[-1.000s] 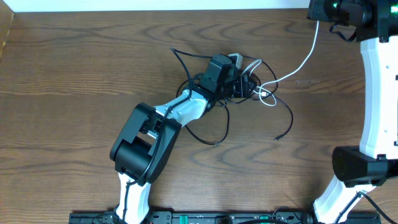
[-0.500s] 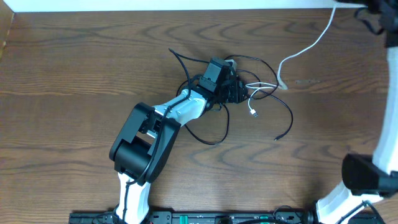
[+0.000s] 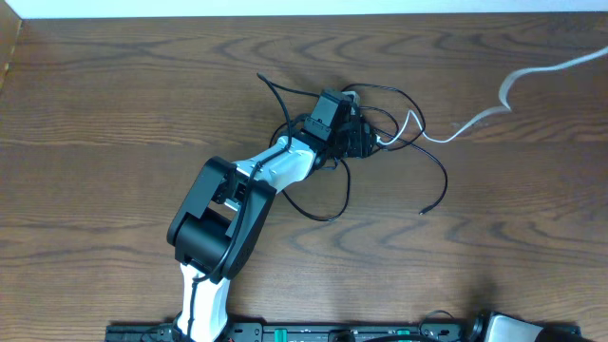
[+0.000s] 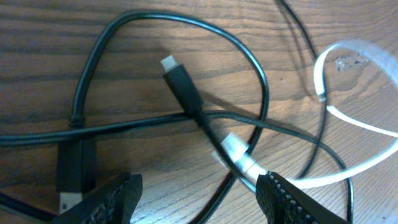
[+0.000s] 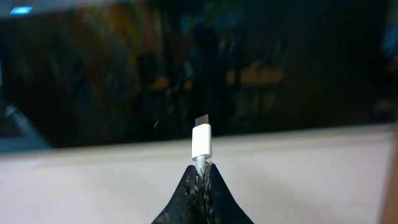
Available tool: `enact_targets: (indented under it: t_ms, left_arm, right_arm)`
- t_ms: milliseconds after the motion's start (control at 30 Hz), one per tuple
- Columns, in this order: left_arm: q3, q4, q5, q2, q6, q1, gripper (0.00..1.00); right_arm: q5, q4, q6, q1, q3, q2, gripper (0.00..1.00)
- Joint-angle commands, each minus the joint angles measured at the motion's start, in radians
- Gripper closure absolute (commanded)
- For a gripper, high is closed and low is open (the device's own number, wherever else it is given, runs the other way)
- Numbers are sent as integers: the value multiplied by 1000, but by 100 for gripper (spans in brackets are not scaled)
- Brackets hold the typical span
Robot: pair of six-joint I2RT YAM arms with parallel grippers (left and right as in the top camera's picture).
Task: Untangle cables
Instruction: 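Drag the white cable rightward out of the pile with the right gripper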
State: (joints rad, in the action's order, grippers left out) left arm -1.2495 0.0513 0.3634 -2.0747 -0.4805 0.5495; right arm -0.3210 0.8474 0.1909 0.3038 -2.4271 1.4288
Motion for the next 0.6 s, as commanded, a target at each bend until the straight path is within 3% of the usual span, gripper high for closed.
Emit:
enact_targets:
  t_ms: [0,267,567]
  left_arm:
    - [5,-20,-17,-12,17,-7,36]
    - [8,-48,-18,-12,31,-7,36]
    - [8,-56,-59,-12,43,-7,37]
  right_arm:
    - [9,-43,-13,72,-2,-23,99]
    - [36,-23,-12,188,-2,-29,99]
    - [-93,336,-43,147,0,192,99]
